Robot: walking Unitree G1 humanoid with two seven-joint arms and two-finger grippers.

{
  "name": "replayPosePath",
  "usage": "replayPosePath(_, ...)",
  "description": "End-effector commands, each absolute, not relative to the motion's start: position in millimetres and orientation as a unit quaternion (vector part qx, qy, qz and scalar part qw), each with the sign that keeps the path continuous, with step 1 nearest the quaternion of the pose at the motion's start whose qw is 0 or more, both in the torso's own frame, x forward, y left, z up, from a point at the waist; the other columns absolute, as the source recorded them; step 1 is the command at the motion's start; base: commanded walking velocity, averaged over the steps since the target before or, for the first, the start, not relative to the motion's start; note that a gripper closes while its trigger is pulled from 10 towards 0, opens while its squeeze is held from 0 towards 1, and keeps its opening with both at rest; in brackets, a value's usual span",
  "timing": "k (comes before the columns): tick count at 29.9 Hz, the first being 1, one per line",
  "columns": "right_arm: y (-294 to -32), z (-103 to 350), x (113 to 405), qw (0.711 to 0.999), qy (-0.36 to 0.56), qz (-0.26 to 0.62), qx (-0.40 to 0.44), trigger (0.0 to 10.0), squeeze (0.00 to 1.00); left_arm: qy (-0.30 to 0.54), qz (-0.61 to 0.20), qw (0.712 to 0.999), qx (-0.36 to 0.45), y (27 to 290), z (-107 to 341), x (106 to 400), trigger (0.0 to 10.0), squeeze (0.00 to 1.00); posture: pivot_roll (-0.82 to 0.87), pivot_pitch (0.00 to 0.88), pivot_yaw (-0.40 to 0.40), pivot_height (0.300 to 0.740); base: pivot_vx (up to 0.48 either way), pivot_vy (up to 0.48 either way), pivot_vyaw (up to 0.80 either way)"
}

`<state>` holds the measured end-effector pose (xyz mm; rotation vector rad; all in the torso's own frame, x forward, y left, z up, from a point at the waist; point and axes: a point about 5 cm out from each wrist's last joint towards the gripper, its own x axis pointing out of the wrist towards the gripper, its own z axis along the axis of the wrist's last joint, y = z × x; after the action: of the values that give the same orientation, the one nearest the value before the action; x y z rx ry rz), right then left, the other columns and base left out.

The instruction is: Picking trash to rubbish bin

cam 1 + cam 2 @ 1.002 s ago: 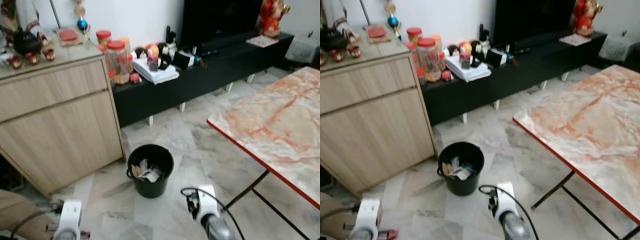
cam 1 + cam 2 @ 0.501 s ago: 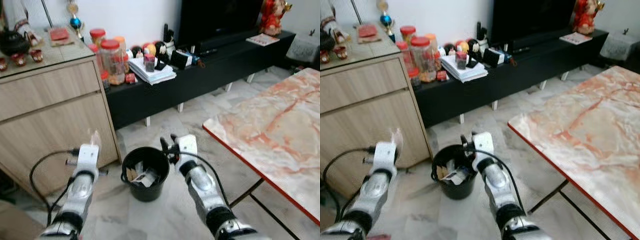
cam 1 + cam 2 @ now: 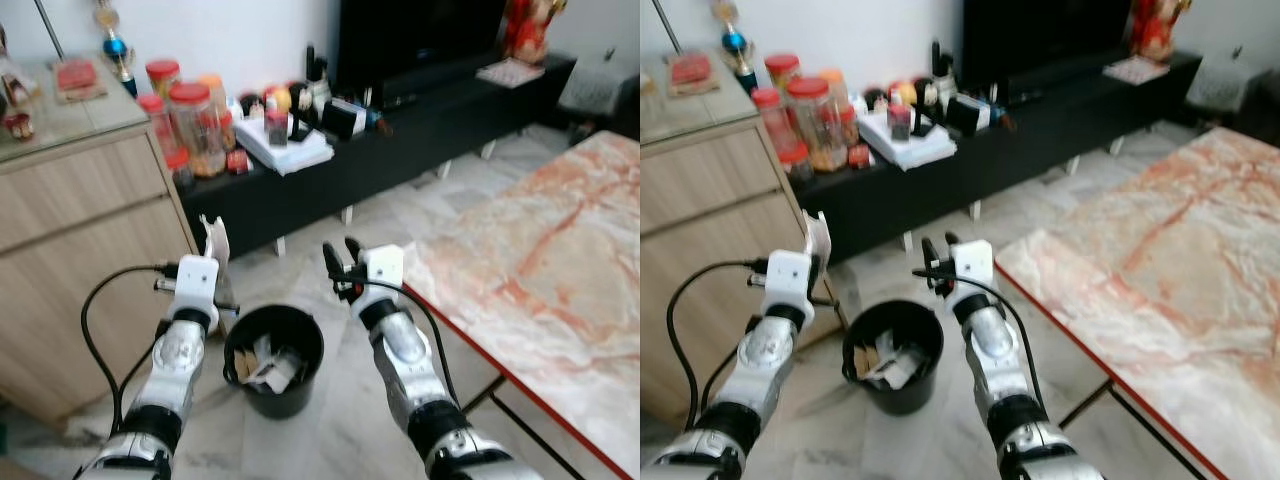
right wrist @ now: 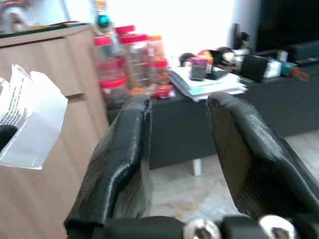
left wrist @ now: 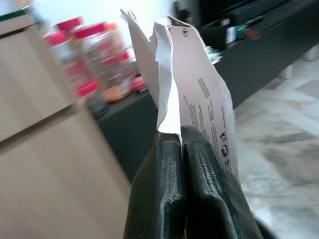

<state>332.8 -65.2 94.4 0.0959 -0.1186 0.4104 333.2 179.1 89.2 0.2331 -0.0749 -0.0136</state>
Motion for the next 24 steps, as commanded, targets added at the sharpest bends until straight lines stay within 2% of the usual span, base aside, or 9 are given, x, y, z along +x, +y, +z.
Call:
replayPosePath(1,-68.3,98.3,335.3,0.977,-0.064,0.200,0.045,10.0,0.00,-0.038,-0.020,0.993,0.110,171.4,89.5,333.2,10.0,0.00,0.23,0.000,0.011,0.740,0.356,0.000,0.00)
replayPosePath(8,-55.5,105.1,332.9,0.971,-0.081,0.220,0.041,10.0,0.00,-0.035,-0.016,0.994,0.104,171.5,87.8,331.1,10.0,0.00,0.23,0.000,0.005,0.740,0.356,0.000,0.00)
replayPosePath(10,-52.9,106.2,332.3,0.970,-0.083,0.228,0.027,10.0,0.00,-0.035,-0.016,0.994,0.102,170.5,87.4,330.1,10.0,0.00,0.23,0.000,0.003,0.740,0.356,0.000,0.80)
replayPosePath(14,-54.7,106.9,333.1,0.970,-0.084,0.226,0.031,10.0,0.00,-0.035,-0.014,0.994,0.099,169.6,87.3,330.0,10.0,0.00,0.22,0.000,0.001,0.740,0.356,0.000,0.60)
replayPosePath(24,-60.2,107.8,335.3,0.973,-0.080,0.214,0.029,10.0,0.00,-0.036,-0.012,0.994,0.098,169.7,90.1,332.0,10.0,0.00,0.22,0.000,-0.001,0.740,0.357,0.000,0.00)
